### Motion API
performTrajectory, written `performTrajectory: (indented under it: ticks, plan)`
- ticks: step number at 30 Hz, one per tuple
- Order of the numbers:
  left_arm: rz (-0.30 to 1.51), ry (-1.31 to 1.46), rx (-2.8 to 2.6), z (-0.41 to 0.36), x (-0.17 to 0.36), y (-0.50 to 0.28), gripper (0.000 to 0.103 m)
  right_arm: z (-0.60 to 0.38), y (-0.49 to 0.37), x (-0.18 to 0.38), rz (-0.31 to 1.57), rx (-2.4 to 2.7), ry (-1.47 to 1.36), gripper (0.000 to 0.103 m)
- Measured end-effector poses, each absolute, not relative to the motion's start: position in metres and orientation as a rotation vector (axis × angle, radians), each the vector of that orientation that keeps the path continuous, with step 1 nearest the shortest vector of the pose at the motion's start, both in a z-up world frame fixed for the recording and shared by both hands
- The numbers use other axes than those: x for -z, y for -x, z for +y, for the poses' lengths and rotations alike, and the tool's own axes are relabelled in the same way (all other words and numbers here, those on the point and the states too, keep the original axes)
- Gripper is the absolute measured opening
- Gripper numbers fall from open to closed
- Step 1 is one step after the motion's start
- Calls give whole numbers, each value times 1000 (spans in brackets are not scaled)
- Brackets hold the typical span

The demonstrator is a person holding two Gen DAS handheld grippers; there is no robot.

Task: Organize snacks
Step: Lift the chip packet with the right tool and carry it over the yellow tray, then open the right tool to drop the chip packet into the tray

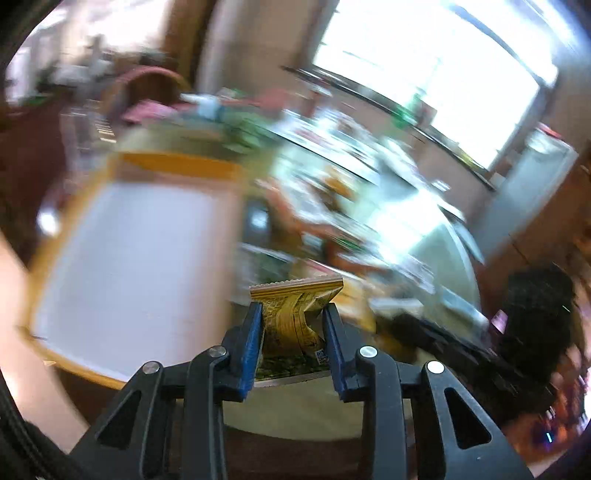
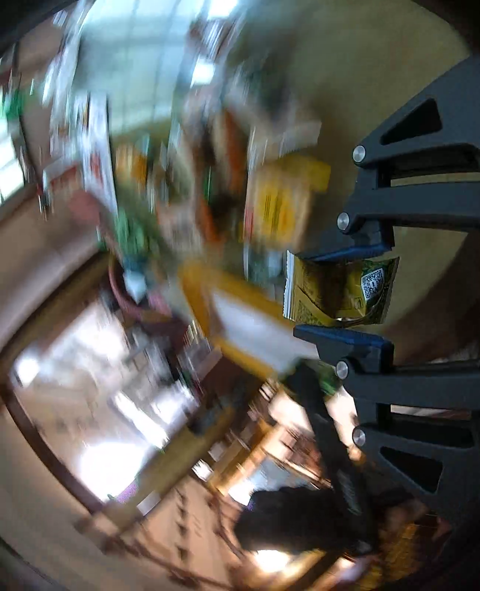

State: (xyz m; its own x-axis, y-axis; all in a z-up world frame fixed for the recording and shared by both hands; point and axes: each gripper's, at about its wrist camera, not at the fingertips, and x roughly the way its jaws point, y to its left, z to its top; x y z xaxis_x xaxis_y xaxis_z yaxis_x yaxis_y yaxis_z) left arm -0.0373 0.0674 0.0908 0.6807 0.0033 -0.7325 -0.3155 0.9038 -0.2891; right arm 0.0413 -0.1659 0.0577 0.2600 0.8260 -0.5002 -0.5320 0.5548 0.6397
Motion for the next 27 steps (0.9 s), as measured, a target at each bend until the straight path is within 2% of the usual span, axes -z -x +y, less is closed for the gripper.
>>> performTrajectory:
  ticks: [4, 10, 20, 21, 22, 25, 26, 27]
  plan:
    - [804, 420, -383, 120, -80, 48, 32, -78, -42, -63, 955, -1112, -317, 33]
    - [870, 516, -522, 176, -42, 65, 32, 20, -37, -34, 1069, -1190, -190, 33]
    - [940, 527, -541, 189, -19, 64, 35, 52, -36, -12, 1115, -1139, -96, 36]
    - [940, 532, -544, 190, -18, 65, 39, 51, -37, -10, 1122, -1128, -99, 37]
    - [938, 535, -551, 191, -18, 66, 41, 46, -38, -8, 1126, -1125, -103, 40]
    - [882, 550, -555, 191, -27, 73, 57, 35, -39, -11, 1110, -1134, -143, 51]
    - [852, 548, -554, 189, -33, 76, 66, 30, -39, -16, 1095, -1141, -160, 60]
    - [828, 539, -552, 185, -37, 77, 75, 23, -37, -20, 1074, -1139, -174, 63]
